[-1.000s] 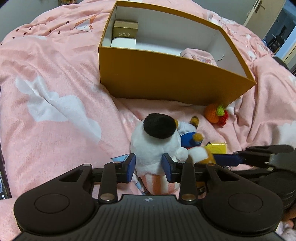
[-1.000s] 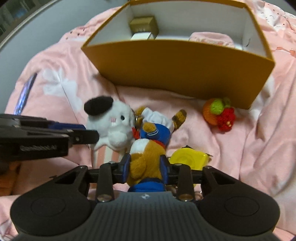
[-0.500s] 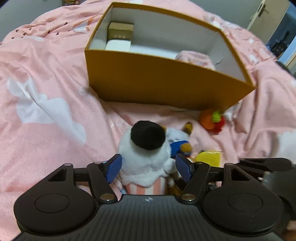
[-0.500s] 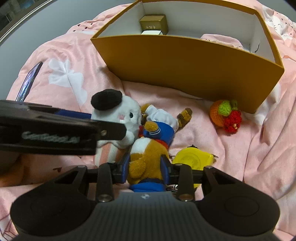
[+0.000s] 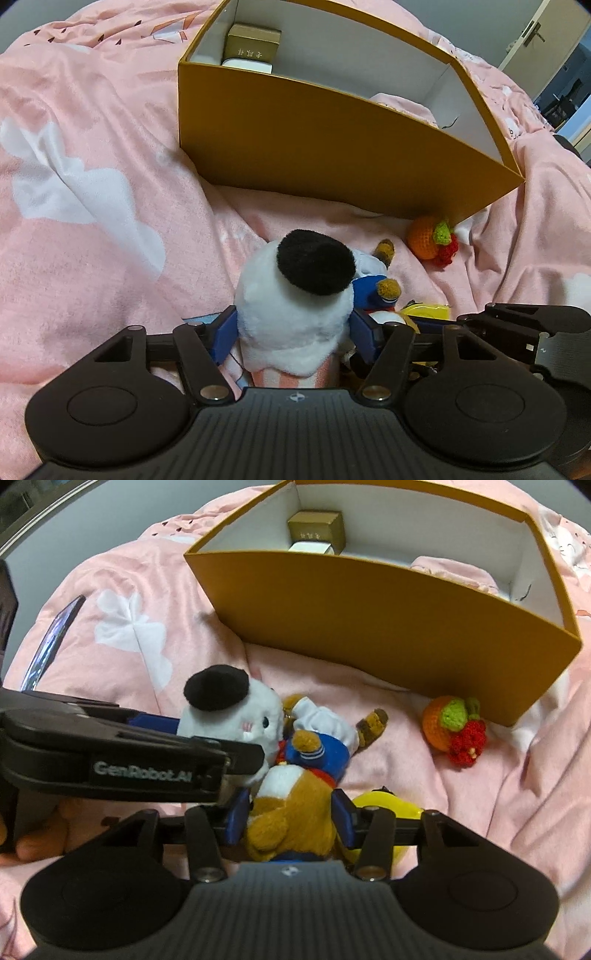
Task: Organize objects
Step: 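Lift the white plush dog with the left gripper while the right lifts the brown bear toward the box, then lower the white plush dog into the orange box while the right lowers the brown bear beside it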
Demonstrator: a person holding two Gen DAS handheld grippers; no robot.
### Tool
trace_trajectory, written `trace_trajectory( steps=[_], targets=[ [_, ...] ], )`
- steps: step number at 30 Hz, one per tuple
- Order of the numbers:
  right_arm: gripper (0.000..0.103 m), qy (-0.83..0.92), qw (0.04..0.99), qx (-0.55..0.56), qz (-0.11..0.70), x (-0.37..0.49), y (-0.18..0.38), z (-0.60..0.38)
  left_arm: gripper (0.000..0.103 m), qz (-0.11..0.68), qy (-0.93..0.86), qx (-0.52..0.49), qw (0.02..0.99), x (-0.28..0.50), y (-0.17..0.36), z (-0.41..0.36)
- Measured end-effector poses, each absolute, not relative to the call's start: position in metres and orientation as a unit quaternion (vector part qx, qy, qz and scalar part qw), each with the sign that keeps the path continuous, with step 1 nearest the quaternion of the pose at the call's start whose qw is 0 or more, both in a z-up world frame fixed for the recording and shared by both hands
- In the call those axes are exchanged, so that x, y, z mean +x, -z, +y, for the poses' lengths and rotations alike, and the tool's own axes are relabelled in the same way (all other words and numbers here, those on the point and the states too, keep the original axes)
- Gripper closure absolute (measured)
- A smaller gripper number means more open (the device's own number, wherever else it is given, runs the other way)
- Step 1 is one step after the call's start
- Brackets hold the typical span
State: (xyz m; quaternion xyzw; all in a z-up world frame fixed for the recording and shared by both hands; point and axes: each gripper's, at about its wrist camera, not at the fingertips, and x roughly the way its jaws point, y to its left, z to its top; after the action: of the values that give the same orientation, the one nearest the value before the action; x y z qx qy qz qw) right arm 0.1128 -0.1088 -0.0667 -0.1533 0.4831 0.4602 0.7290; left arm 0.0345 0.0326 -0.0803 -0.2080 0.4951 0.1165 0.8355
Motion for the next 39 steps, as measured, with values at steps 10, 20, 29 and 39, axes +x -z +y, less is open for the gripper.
trace_trajectory(
  steps=[10, 20, 29, 39],
  targets=[
    [0.061, -0.451, 0.758, -0.096, 0.461, 0.114, 0.032, -0.153, 0.039, 0.490, -0.050, -0.213, 0.844, 0.028, 0.051, 0.039],
    [0.061, -0.475, 0.782, -0.032, 0.402, 0.131, -0.045, -0.174, 0.039, 0.415, 0.011, -0.231, 0.880, 0.033, -0.029, 0.054],
    [0.061, -0.487, 0.796, 0.032, 0.359, 0.184, -0.091, -0.145, 0.039, 0.380, 0.006, -0.206, 0.902, 0.088, -0.072, 0.081],
    [0.061, -0.458, 0.817, 0.025, 0.349, 0.249, -0.069, -0.078, 0.039, 0.399, -0.042, -0.210, 0.892, 0.159, -0.048, 0.125]
  ],
)
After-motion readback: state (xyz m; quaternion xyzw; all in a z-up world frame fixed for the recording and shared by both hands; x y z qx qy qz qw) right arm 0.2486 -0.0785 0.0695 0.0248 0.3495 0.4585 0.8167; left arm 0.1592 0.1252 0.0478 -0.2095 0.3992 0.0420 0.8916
